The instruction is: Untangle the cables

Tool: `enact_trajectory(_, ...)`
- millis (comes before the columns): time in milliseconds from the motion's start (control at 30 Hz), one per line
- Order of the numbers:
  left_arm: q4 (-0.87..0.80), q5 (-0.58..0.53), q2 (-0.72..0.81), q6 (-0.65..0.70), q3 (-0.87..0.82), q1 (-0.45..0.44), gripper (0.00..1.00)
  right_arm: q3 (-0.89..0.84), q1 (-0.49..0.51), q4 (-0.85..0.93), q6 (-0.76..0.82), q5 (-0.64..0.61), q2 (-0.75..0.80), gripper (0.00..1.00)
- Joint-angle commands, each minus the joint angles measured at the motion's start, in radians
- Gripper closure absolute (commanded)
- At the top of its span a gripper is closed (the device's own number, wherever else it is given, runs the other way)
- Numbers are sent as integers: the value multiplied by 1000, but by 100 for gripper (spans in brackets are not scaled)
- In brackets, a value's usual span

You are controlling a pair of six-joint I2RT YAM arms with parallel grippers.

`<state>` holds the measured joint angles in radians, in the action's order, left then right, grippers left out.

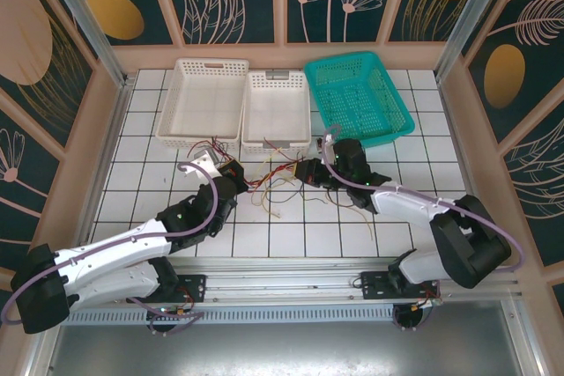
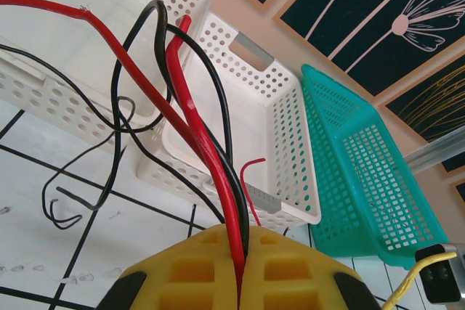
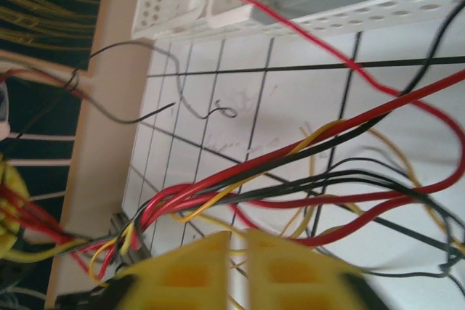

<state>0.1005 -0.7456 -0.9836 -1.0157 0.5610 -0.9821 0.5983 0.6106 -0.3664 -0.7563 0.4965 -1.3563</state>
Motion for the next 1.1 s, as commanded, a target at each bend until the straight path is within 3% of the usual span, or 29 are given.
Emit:
enact_trajectory(0, 16, -11, -17, -3, 11, -4, 100, -17, 26, -119, 39, 80, 60, 64)
enact_trajectory(67, 21, -4, -28, -3, 14, -3, 100, -13, 54, -139, 65, 56, 101, 48)
enact_trajectory(167, 27, 6, -38, -3, 19, -3, 100, 4, 94, -155, 110, 46, 136, 39)
enact_trajectory(333, 26, 12, -41, -3, 23, -4, 100, 17, 149, -217, 129, 63, 129, 36)
enact_trajectory(800, 39, 46, -70, 9, 45, -4, 100, 161, 198, -245, 88, 13, -75, 36)
enact_trajectory(867, 35, 46, -62, 11, 42, -4, 100, 171, 198, -255, 69, -9, -100, 39)
enact_trajectory(933, 36, 46, -54, 9, 36, -4, 100, 183, 198, -255, 59, -18, -121, 50)
enact_trajectory(1067, 29, 46, -37, 8, 26, -4, 100, 216, 195, -187, 72, -55, -138, 84)
